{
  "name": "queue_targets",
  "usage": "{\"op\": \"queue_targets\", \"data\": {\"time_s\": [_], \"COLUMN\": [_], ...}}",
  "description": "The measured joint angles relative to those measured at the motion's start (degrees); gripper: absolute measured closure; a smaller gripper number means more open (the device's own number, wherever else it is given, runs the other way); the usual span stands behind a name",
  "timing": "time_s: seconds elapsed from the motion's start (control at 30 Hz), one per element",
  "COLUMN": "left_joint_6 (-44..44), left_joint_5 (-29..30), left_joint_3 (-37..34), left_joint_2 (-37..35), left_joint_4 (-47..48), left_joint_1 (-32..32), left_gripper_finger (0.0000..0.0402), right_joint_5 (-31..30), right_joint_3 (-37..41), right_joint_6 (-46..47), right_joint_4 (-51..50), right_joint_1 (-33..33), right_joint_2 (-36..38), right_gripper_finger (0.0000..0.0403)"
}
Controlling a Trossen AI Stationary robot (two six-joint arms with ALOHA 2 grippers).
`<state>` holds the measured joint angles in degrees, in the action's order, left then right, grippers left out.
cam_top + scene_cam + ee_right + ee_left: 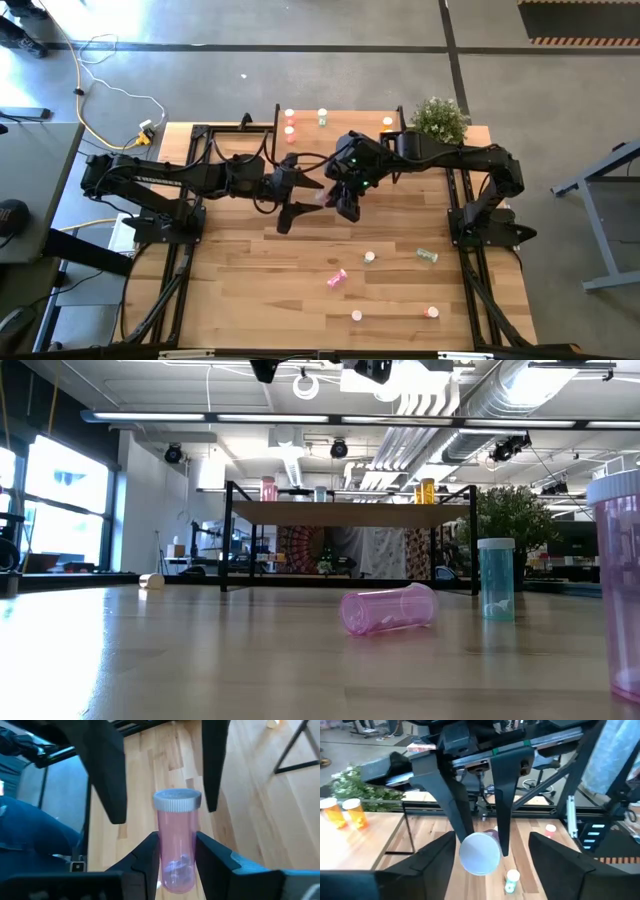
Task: Pick and place medicine bottles onto shelf by color
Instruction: Put the bottom left purple pill bottle on the shelf
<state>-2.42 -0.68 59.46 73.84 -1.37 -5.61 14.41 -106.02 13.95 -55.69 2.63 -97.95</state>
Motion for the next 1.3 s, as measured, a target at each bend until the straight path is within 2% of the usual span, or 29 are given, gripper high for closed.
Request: {"op": "queue_targets", "data": {"time_s": [0.13, 0.43, 0.7, 0.87, 1.3], "left_joint_6": [0.0, 1.9, 6.1, 8.0, 11.7], "left_joint_5": [0.1, 0.3, 3.1, 3.4, 3.5], "left_joint_3": [0.0, 0.0, 0.0, 0.0, 0.0], "left_joint_2": [-0.7, -4.7, -9.7, -12.3, -16.3], "left_joint_4": [0.7, 2.3, 5.8, 7.4, 11.0], "left_joint_1": [-0.8, -5.7, -8.8, -10.2, -12.1], "left_gripper_finger": [0.0141, 0.0138, 0.0138, 0.0138, 0.0138], "right_joint_5": [-2.0, -3.0, -11.6, -21.3, -56.3], "right_joint_3": [0.0, 0.0, 0.0, 0.0, 0.0], "right_joint_6": [0.9, 2.9, 5.6, 5.5, 5.3], "right_joint_4": [-1.0, -1.0, 1.4, 5.1, 10.6], "right_joint_1": [0.0, 0.0, 0.0, 0.0, 0.0], "right_joint_2": [0.0, 0.0, 1.4, 3.5, 10.7], "right_gripper_finger": [0.03, 0.03, 0.03, 0.03, 0.03]}}
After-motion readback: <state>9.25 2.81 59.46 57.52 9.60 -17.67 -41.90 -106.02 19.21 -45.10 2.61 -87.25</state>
